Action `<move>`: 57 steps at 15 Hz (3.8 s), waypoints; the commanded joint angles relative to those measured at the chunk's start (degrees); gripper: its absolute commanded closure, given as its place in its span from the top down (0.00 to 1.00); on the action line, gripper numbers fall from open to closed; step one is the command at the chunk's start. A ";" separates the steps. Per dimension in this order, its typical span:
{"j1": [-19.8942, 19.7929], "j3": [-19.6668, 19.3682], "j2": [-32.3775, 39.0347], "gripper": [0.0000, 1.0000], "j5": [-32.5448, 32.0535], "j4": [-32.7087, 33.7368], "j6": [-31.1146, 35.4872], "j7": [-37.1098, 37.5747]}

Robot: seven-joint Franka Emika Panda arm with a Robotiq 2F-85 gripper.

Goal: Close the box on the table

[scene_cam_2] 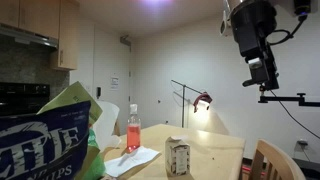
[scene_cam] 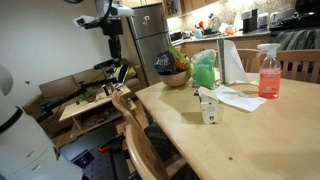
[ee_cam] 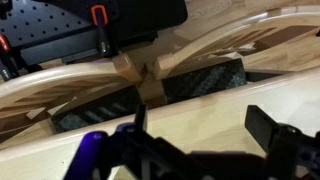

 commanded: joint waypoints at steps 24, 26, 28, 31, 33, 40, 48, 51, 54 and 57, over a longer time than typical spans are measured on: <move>3.54 1.82 2.67 1.00 -54.84 2.12 -10.62 -28.60; 3.81 1.12 3.75 1.00 -53.75 2.95 -11.26 -26.11; 4.23 1.13 3.74 1.00 -54.94 2.92 -11.26 -26.53; 4.71 1.65 4.20 1.00 -55.33 3.12 -11.51 -26.74; 5.31 1.81 5.13 1.00 -56.29 3.26 -11.10 -28.78; 3.52 -2.52 7.64 1.00 -63.66 3.66 -3.04 -30.45; -1.33 -7.24 13.64 1.00 -70.68 5.72 9.64 -27.04; -2.98 -7.33 16.86 1.00 -73.11 7.78 10.95 -23.52; -2.54 -7.29 16.03 1.00 -71.29 6.81 9.76 -25.50; -2.62 -7.38 17.28 1.00 -71.29 7.75 9.80 -25.48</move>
